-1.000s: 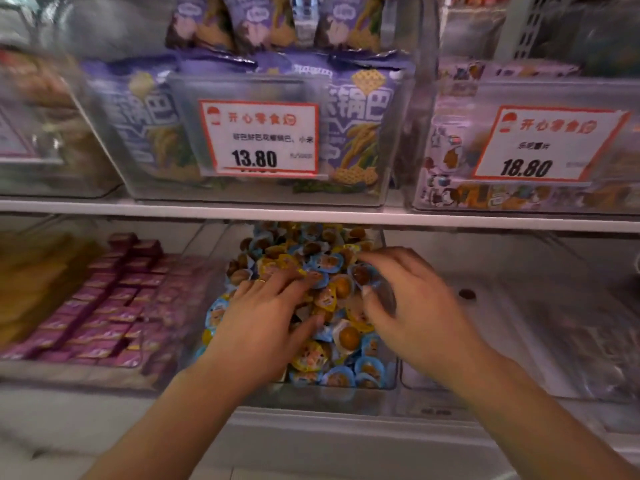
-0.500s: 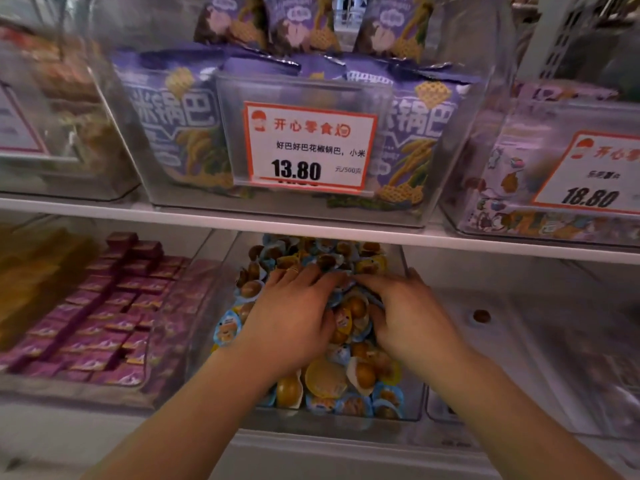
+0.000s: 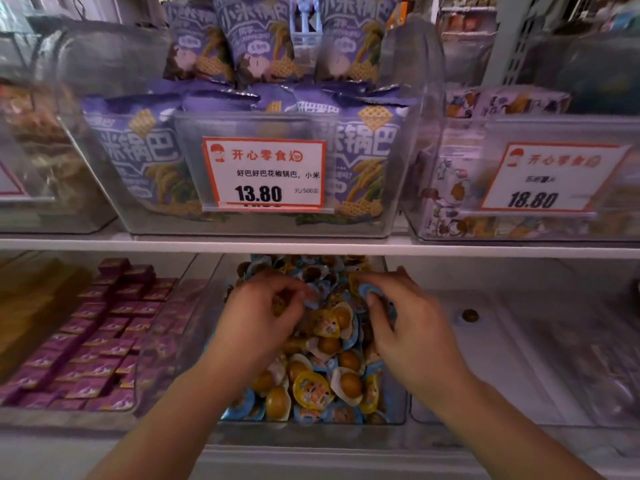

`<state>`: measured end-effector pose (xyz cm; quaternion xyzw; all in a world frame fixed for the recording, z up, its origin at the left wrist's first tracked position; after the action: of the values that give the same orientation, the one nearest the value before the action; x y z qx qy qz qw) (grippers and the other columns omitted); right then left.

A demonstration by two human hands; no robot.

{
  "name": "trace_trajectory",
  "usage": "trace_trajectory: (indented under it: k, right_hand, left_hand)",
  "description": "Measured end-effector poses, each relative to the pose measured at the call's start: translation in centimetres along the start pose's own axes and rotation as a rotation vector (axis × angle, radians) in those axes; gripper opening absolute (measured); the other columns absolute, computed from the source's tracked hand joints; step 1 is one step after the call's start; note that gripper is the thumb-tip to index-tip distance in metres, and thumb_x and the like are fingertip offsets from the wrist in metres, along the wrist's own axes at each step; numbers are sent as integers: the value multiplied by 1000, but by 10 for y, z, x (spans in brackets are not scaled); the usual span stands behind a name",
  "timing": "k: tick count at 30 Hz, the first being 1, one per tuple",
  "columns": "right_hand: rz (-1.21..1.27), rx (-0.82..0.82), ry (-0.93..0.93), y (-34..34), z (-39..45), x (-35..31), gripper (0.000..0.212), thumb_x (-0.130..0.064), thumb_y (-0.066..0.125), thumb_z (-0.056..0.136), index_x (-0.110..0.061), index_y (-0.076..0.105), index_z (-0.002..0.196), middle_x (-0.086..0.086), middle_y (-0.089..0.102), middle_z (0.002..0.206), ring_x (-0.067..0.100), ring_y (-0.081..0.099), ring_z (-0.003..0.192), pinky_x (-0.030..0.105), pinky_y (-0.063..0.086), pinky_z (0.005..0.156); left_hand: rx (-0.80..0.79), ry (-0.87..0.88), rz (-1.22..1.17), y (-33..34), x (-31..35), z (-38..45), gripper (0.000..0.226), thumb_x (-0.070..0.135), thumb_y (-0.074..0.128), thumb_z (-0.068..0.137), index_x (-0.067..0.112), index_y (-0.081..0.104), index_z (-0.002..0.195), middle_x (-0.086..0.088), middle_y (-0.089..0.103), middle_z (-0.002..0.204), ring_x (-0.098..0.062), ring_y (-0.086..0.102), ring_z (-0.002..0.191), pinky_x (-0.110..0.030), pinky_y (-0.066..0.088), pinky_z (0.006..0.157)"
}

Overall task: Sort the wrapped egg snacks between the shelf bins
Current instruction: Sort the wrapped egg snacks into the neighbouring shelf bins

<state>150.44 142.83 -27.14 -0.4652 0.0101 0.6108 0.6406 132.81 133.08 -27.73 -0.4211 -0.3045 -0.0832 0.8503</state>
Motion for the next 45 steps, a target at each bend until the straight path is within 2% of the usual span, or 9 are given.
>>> trace_trajectory:
  k: [3, 10, 15, 18, 28, 31, 35, 40, 45]
  right_hand:
    - [49, 17, 24, -6, 3, -3, 29, -6, 59, 95, -19, 68, 120, -2, 68, 112, 10, 62, 103, 13, 47, 88]
    - [-254, -306, -108, 19, 3, -24, 42, -8, 54, 92, -23, 61, 131, 5, 59, 123, 29, 59, 109, 43, 55, 85]
    - [-298, -524, -32, 62, 0, -33, 30, -28, 47, 99, -12, 62, 119, 9, 46, 123, 31, 48, 117, 42, 48, 93]
    - [-398, -595, -85, 79, -7, -28, 49, -53, 47, 97, -12, 62, 119, 10, 40, 134, 29, 39, 125, 42, 43, 103]
    - [-253, -310, 21, 58, 6, -26, 29, -38, 57, 96, -14, 68, 85, -4, 50, 88, 12, 50, 74, 22, 35, 64]
    - [305, -101, 462, 44, 4, -12, 33, -39, 58, 95, -12, 69, 79, -2, 64, 72, 16, 61, 64, 20, 42, 53]
    - [1304, -319, 914, 65, -20, -34, 36, -40, 58, 96, -9, 73, 105, 13, 72, 91, 23, 67, 70, 33, 54, 52]
    - [972, -230, 675, 34, -22, -14, 9, -19, 67, 93, -21, 72, 101, 4, 68, 76, 16, 54, 55, 25, 42, 43]
    - [622, -61, 588, -32, -10, 39, 18, -4, 58, 96, -17, 69, 102, 10, 66, 73, 25, 60, 55, 28, 38, 40]
  left_hand:
    - [3, 58, 48, -7, 8, -6, 15, 19, 71, 86, 32, 76, 90, 20, 67, 89, 1, 62, 86, -13, 47, 72]
    - [49, -56, 64, -17, -6, -13, 36, 29, 63, 88, 28, 68, 123, 7, 69, 104, -8, 64, 91, -19, 46, 71]
    - [38, -20, 264, -29, -12, -24, 21, 18, 68, 87, 20, 76, 107, 3, 60, 90, -23, 64, 85, -26, 45, 69]
    - [-40, 8, 344, -29, -14, -37, 30, 16, 65, 87, 21, 72, 116, -1, 65, 102, -25, 65, 88, -32, 53, 71]
    - [-83, -2, 299, -23, -20, -40, 34, 40, 63, 91, 27, 68, 122, 5, 64, 110, -17, 63, 99, -29, 52, 80]
    - [59, 9, 201, -32, -12, -38, 27, 40, 61, 95, 25, 73, 113, 10, 60, 90, -7, 58, 80, -15, 39, 64]
    - [78, 195, 76, -22, 25, -47, 34, 39, 59, 92, 21, 72, 117, 8, 63, 97, -7, 62, 82, -21, 53, 72]
    - [-63, 310, 34, 7, 55, -55, 34, 40, 48, 99, 22, 68, 120, 7, 54, 112, -10, 59, 95, -29, 53, 76]
    - [-20, 231, -2, 6, 40, -39, 37, 41, 49, 96, 24, 70, 122, 11, 56, 121, -7, 58, 109, -27, 51, 90]
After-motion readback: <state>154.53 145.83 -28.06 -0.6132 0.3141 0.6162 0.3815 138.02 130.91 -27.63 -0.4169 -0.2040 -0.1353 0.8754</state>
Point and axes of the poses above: each hand's wrist, its own z-axis towards the middle knuckle, its own y-axis out of the palm, x = y × z, the point moved 6 cm from there along z, towards the middle knuckle
